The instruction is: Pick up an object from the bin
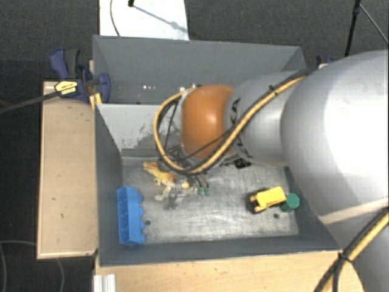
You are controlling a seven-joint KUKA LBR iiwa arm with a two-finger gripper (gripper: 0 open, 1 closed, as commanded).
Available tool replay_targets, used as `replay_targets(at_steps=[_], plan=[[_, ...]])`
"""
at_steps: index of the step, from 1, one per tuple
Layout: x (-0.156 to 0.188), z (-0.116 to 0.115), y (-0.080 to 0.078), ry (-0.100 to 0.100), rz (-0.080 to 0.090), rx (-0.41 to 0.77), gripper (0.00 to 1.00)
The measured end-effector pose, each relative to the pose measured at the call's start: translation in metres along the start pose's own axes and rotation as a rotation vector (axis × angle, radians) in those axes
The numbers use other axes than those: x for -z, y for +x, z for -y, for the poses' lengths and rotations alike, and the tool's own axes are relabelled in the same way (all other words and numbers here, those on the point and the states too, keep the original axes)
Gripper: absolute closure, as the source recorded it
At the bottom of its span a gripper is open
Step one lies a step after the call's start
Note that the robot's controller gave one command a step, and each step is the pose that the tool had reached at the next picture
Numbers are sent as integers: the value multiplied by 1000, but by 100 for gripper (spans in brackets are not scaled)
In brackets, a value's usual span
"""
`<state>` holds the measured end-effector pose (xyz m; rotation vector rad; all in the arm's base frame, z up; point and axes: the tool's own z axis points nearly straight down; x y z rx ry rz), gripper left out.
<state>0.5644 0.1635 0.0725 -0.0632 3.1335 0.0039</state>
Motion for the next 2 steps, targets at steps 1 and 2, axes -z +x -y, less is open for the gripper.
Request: replay_targets(at_steps=[1,2], plan=[[0,0,0,0,0,0,100],[2,0,0,0,-1,-1,100]])
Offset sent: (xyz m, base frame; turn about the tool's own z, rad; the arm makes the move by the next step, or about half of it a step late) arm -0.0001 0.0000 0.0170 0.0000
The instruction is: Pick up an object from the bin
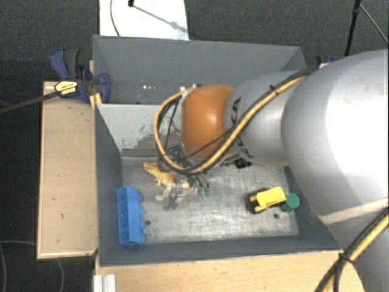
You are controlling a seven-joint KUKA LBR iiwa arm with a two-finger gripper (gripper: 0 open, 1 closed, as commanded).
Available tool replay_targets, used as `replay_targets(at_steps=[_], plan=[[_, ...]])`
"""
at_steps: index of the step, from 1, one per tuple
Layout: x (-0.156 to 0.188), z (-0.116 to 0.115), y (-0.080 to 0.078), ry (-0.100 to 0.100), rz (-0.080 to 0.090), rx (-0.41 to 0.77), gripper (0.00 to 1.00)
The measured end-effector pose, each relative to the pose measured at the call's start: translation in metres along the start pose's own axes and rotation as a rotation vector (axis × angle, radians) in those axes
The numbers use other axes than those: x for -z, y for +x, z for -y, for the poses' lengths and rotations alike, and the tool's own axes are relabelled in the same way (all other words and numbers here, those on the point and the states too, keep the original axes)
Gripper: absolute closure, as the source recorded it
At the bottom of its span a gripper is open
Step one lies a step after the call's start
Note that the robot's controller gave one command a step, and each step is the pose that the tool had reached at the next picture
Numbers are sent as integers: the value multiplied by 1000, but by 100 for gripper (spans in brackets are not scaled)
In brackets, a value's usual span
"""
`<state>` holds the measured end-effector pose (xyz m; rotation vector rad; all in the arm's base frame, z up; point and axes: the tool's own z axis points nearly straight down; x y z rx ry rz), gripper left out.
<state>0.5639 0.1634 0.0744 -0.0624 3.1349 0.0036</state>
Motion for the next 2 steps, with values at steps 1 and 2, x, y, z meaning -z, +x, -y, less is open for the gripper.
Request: replay_targets(at_steps=[1,2], plan=[[8,1,2,2,-9,0,100],[27,1,2,2,-10,-1,100]])
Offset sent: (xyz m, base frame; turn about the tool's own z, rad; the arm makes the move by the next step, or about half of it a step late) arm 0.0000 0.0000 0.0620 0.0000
